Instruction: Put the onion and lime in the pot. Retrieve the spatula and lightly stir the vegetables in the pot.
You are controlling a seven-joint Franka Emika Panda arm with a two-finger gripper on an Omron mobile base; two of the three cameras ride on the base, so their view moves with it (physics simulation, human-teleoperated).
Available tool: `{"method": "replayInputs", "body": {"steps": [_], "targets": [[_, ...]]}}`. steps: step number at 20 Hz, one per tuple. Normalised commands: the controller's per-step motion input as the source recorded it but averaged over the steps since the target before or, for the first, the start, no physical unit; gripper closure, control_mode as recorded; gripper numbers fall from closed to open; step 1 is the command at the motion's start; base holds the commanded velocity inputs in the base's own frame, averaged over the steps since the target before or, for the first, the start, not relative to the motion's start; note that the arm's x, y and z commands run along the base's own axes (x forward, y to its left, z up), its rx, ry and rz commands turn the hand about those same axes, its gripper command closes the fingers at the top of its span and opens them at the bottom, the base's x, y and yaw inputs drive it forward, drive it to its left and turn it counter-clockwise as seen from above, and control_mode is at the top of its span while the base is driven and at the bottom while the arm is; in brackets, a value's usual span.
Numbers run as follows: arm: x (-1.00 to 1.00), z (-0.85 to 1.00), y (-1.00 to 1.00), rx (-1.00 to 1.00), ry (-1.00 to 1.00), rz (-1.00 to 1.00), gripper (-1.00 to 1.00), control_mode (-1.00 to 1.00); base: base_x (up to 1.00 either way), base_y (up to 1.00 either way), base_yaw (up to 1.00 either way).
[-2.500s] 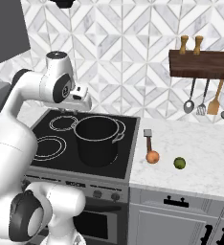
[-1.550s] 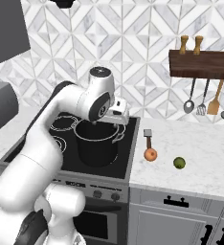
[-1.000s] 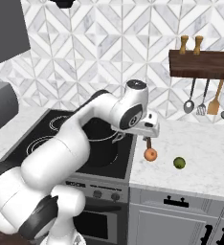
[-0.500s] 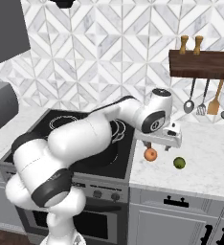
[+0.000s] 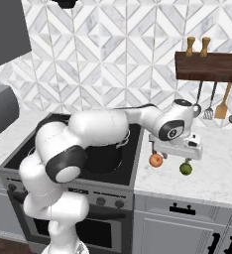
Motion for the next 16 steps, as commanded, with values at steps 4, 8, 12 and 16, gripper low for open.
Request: {"method": "replayInputs", "body": {"steps": [4,8,12,16], "targets": [[0.37,-0.34,-0.19,0.0,0.01,0.0,-1.0,-1.0,0.0,0.0,0.0],[0.33,-0.32,-0.17,0.0,0.0,0.0,-1.0,-1.0,0.0,0.0,0.0],[0.35,-0.35,-0.23,0.0,0.0,0.0,-1.0,-1.0,0.0,0.0,0.0],[0.26,-0.31,-0.23,0.0,0.0,0.0,-1.0,-1.0,0.0,0.0,0.0]]}}
